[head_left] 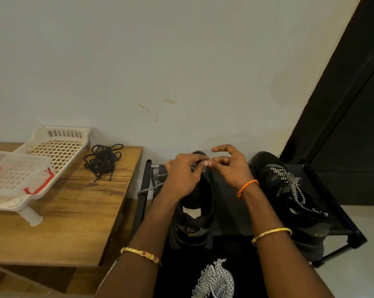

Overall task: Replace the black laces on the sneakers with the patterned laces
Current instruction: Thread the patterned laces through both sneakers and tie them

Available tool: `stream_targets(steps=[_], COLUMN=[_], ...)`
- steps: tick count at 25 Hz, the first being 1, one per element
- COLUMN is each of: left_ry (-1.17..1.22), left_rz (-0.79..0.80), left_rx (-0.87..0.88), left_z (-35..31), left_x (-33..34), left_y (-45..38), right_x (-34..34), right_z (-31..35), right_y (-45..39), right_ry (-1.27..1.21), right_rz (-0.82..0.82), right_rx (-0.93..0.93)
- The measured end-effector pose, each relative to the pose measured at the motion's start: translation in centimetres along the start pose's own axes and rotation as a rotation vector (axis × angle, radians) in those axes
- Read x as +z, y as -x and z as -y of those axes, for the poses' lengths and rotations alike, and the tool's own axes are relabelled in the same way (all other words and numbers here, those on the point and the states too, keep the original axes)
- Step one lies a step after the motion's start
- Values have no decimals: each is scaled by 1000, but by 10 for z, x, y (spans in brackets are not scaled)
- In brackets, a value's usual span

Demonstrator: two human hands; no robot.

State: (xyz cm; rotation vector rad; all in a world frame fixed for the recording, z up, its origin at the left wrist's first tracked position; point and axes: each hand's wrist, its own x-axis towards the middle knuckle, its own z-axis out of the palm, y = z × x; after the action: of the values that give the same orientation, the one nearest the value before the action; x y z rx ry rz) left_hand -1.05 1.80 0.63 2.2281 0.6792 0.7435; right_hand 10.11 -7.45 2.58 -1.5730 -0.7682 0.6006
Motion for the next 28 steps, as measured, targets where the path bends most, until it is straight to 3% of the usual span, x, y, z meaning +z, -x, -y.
stream_targets(steps=[5,9,13,22,28], left_ry=[-151,-341,-494,-103,-152], left_rz=[-52,-36,20,18,-25], left_rx=[-187,-287,-382,-526,-555], left_z=[-6,-7,-7,11,6], left_x=[-8,0,12,24,34], left_y=[-1,-2,-4,-7,-10], right_x=[6,15,20,5,-2], right_z=[-7,-12,-12,-15,-8], right_y=[-7,-4,-4,-16,-14], right_ry=[217,490,539,409,255], right_rz=[-21,143,29,-7,35], right_rx=[-1,183,222,371,458])
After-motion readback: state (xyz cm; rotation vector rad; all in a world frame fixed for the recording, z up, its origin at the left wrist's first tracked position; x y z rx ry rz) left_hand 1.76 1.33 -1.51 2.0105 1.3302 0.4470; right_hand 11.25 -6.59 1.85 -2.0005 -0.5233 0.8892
